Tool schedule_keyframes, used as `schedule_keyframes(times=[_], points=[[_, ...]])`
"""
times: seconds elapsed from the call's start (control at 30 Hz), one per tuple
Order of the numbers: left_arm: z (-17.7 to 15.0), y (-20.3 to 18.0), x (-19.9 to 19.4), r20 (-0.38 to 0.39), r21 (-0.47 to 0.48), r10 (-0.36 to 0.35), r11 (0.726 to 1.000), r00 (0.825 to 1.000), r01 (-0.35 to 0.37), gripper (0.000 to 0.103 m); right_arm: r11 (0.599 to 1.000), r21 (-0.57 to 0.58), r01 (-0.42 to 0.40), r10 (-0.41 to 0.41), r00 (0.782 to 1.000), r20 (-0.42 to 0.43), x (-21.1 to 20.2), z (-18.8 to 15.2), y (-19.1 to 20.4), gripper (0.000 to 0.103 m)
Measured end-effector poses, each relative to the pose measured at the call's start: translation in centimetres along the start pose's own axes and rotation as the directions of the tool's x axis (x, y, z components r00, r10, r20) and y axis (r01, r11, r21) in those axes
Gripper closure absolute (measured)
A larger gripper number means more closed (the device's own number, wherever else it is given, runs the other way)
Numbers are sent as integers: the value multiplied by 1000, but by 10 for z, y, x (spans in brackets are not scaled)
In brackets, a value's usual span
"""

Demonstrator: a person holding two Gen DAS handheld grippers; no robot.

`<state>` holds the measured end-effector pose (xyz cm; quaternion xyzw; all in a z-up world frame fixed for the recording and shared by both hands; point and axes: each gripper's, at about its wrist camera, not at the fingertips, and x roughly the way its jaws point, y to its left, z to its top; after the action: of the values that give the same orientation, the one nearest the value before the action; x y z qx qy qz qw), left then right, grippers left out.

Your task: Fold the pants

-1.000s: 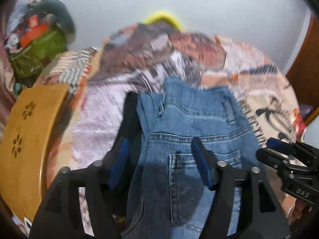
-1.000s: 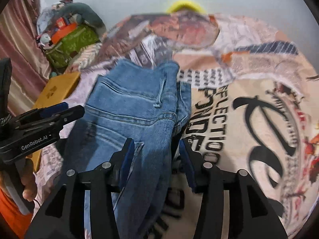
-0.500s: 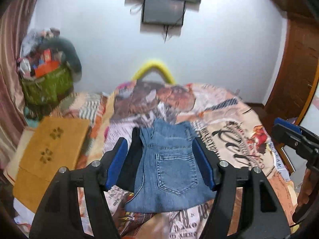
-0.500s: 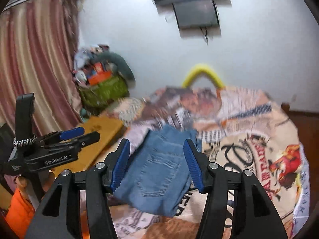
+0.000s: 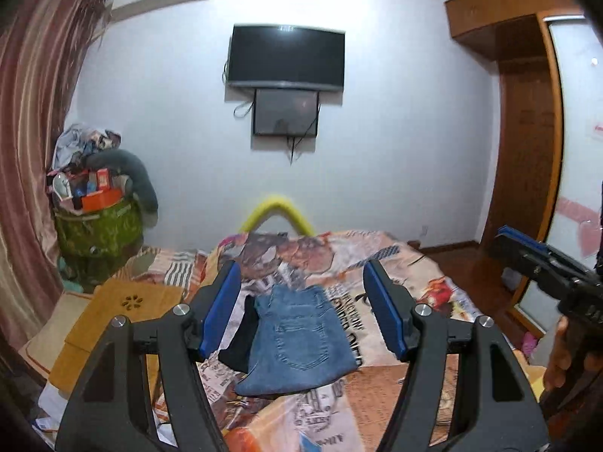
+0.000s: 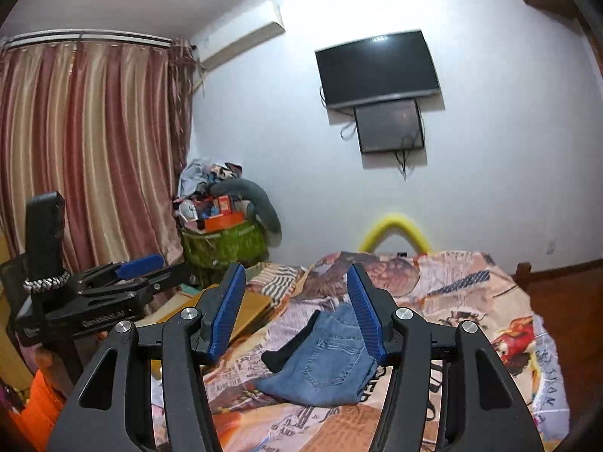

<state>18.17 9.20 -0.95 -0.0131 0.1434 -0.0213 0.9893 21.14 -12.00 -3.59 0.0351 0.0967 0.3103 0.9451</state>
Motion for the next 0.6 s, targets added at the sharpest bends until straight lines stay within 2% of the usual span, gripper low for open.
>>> schedule_keyframes(times=[0.17, 0.27, 0.33, 0.47, 0.53, 0.6], points=[[-6, -13, -41, 77, 0, 32, 999, 996, -32, 18, 998, -41, 38, -37, 999, 22, -21, -3, 12, 49], [-9, -14, -51, 95, -8, 52, 999, 994, -52, 8, 998, -36, 47, -46, 999, 29, -28, -5, 14, 35], [-11, -14, -56, 98, -12, 58, 998, 993, -57, 4, 997, -34, 67, -66, 997, 35, -30, -6, 16, 22], [-14, -14, -61, 105, 3, 71, 997, 992, -72, 2, 992, -48, 113, -111, 992, 53, -32, -8, 21, 12], [-16, -16, -61, 106, 13, 77, 997, 991, -79, 2, 991, -52, 122, -120, 991, 52, -31, -8, 23, 1], [-17, -16, -62, 105, 14, 79, 997, 991, -81, 0, 990, -60, 124, -121, 991, 50, -30, -9, 25, 1]])
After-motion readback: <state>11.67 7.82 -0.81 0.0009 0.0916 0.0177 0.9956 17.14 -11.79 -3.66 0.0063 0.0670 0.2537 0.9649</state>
